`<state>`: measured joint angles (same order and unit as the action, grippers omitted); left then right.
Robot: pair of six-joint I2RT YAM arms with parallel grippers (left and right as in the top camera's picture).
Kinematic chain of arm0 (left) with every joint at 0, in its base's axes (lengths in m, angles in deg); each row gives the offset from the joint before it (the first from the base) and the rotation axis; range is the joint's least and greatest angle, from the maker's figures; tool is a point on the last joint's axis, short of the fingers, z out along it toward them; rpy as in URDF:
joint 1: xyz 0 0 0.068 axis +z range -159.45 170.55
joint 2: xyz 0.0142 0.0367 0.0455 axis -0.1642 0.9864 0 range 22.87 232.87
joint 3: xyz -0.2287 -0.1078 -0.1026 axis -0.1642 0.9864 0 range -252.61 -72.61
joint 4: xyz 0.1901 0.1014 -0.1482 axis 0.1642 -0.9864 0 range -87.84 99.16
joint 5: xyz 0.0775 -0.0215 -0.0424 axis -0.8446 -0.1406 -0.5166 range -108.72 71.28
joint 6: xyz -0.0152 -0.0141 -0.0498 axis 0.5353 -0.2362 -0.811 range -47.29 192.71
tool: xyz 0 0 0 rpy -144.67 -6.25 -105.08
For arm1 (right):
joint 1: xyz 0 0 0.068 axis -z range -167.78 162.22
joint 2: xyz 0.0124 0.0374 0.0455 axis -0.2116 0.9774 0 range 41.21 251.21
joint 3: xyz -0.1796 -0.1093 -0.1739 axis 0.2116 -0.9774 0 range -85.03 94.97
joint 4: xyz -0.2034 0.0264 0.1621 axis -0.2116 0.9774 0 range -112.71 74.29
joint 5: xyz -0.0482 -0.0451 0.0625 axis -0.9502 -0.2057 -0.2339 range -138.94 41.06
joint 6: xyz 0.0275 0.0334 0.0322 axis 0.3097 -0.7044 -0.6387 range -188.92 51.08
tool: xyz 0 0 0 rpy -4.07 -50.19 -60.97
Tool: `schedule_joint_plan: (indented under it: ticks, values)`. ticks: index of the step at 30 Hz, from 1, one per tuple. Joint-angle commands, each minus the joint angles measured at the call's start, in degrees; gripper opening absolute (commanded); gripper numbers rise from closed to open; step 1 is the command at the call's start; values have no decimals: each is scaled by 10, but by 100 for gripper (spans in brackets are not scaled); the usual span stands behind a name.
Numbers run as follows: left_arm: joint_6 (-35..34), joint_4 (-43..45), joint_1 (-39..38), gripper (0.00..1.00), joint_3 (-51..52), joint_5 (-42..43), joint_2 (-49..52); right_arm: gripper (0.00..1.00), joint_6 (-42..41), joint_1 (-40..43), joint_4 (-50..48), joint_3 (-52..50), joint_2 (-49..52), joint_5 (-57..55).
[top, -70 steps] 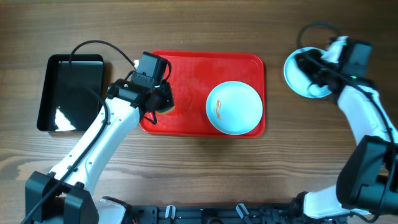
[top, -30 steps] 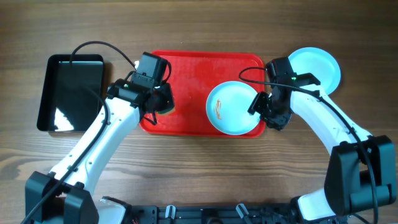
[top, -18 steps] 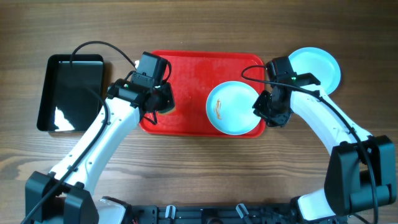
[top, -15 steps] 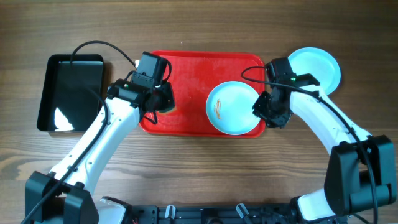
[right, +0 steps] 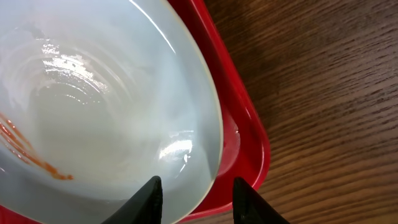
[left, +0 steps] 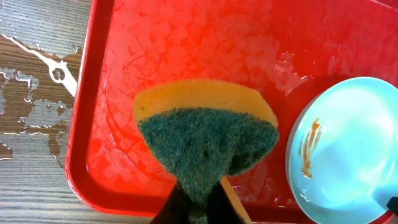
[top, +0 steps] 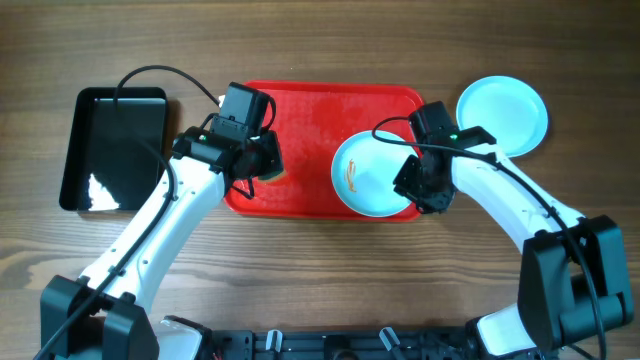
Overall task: Clean dirty plates on tray and stack at the side
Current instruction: 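Move the right gripper back to the last tray plate and grip its rim, then drag the last plate toward the tray center with the right gripper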
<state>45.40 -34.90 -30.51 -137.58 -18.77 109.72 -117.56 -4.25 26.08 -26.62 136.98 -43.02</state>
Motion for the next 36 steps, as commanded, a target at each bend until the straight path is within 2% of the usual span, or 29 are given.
schedule_joint_plan:
  ticks: [1,11,16,22,36]
  values:
    - [-4,4,3,4,4,7,5,37,-15,-2,0,-4,-3,-27]
    - [-4,4,3,4,4,7,5,36,-23,-2,-11,-4,31,-27]
    - [-4,5,3,4,4,7,5,32,6,-2,-26,-4,40,-25]
    - [-4,9,3,4,4,7,5,26,5,-2,-33,-4,41,-25]
    - [-4,9,3,4,4,7,5,29,7,-2,-49,-22,43,-28]
